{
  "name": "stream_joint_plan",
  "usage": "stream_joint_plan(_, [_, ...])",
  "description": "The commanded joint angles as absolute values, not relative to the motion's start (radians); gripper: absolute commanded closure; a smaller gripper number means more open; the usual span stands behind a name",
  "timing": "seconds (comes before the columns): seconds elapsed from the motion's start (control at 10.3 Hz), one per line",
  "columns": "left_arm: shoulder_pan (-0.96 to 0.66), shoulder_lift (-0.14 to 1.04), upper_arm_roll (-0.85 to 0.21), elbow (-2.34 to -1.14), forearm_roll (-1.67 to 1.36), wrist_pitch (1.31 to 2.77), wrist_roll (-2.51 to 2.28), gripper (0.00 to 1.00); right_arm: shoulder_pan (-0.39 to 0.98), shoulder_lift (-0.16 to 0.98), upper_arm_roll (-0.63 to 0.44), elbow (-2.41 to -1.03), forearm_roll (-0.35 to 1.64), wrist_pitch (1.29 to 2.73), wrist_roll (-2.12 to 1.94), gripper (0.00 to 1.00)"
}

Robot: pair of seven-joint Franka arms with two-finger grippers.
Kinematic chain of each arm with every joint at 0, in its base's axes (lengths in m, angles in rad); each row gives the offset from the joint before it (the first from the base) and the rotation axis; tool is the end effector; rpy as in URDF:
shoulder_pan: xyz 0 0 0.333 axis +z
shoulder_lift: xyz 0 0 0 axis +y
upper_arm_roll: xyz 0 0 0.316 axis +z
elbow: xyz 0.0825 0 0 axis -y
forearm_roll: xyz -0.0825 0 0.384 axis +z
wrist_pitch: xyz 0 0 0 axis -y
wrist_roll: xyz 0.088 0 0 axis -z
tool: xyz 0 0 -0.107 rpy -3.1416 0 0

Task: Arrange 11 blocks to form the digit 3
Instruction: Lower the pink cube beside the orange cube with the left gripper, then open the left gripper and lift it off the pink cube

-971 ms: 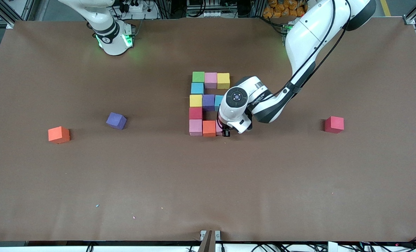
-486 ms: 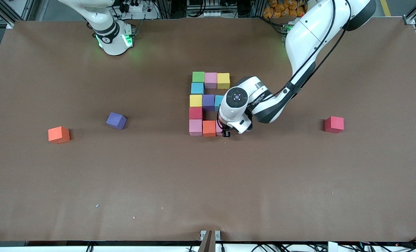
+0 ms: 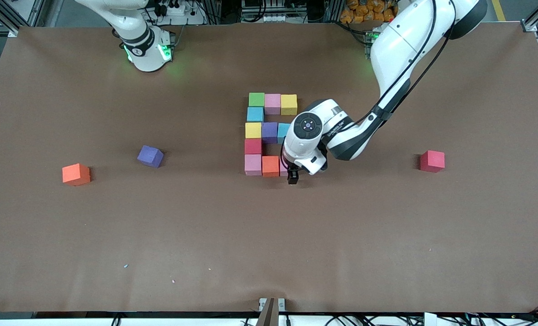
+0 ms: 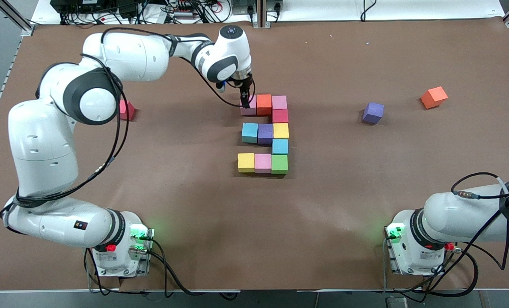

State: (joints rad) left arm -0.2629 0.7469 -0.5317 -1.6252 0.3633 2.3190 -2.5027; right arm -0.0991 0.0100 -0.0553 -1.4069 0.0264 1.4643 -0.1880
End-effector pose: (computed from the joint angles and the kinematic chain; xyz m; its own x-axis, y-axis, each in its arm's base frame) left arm 0.5258 -0.4541 0.2344 -0.0255 0.9946 -0.1006 0.9996 0.0240 -0.0161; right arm 0.5394 -0.0807 0.6859 0.9980 0.0366 0.0514 0.0374 -0.9992 -0.0162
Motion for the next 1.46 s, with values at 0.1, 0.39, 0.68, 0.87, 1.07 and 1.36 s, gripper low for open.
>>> stream_joint_plan(0.1, [-0.247,0.559,-0.566,-1.637,0.367,2.205,-2.49,0.0,-0.104,0.023,-0.058,-1.402,0.075,1.427,-0.19,0.0])
stream_joint_plan(0.39, [-0.184,0.418,-0.578,-1.628,0.354,2.142,-2.372,0.0,-0.085,0.037,-0.058,-1.41,0.089,1.404,-0.17,0.0])
stream_joint_plan(0.68, [-0.076,0.269,-0.581,-1.605,0.266,2.051,-2.035,0.0,-0.06,0.048,-0.058,-1.413,0.087,1.402,-0.143,0.0])
stream_joint_plan(0.87, [0.021,0.227,-0.58,-1.553,0.197,1.939,-1.717,0.0,-0.048,0.054,-0.06,-1.413,0.086,1.397,-0.144,0.0])
stream_joint_plan(1.07, [0.124,0.213,-0.583,-1.499,0.164,1.858,-1.469,0.0,0.003,0.06,-0.087,-1.413,0.074,1.399,-0.143,0.0])
stream_joint_plan(1.36, [0.25,0.167,-0.578,-1.462,0.138,1.753,-1.028,0.0,0.02,0.06,-0.107,-1.413,0.074,1.399,-0.143,0.0])
